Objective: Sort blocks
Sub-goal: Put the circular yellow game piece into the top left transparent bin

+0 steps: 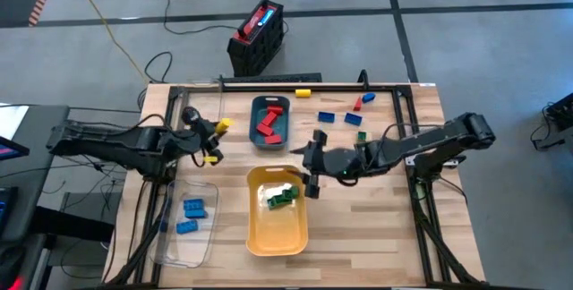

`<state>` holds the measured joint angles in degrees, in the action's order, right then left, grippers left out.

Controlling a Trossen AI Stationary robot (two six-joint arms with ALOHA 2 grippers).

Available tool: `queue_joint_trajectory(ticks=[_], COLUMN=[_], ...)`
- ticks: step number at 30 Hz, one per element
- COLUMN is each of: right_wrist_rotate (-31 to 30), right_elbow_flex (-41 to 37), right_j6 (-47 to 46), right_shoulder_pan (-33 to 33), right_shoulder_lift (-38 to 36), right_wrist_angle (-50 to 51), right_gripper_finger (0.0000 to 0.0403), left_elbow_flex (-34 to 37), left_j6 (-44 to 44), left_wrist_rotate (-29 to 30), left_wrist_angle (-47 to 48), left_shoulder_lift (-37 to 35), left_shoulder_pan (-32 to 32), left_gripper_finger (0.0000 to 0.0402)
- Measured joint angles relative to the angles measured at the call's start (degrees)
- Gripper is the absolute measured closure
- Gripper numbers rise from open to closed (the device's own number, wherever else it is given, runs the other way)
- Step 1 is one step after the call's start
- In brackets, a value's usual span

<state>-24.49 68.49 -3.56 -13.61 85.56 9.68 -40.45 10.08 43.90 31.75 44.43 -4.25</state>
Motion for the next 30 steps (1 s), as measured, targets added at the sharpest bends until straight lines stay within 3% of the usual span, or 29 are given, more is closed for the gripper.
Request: queue_joint_trajectory(ticks=[7,11,14,17,22,30], right_wrist_rotate=[-11.4,-12.9,-15.1,-19.0,-19.5,-19.6], right_elbow_flex=[-10.0,-16.6,-18.3,-19.0,-18.8,-18.8], right_j6=[-5.0,-5.1,-5.0,-4.5,0.0,6.4], right_shoulder_pan=[-6.3,-9.7,-11.7,-13.2,-12.8,-13.0], right_shoulder_lift=[0.1,1.0,2.5,4.1,7.1,4.1], right_wrist_angle=[-12.8,-25.5,-29.4,-29.6,-31.2,-33.3], right_gripper_finger=[0.0138,0.0138,0.0138,0.0138,0.0138,0.0138], left_elbow_flex=[0.0,0.0,0.0,-0.8,-3.6,-6.1], left_j6=[4.9,6.3,6.0,6.4,6.9,3.0], left_wrist_rotate=[-2.4,-6.6,-8.7,-9.1,-9.1,-14.3], left_wrist_angle=[11.6,16.3,16.0,17.0,17.9,20.9], left_shoulder_lift=[-1.9,-2.1,-2.2,-1.8,0.7,10.1], left_shoulder_pan=[6.2,10.0,11.9,13.9,20.1,33.8], left_gripper_finger=[0.0280,0.0280,0.0280,0.0280,0.0280,0.0280])
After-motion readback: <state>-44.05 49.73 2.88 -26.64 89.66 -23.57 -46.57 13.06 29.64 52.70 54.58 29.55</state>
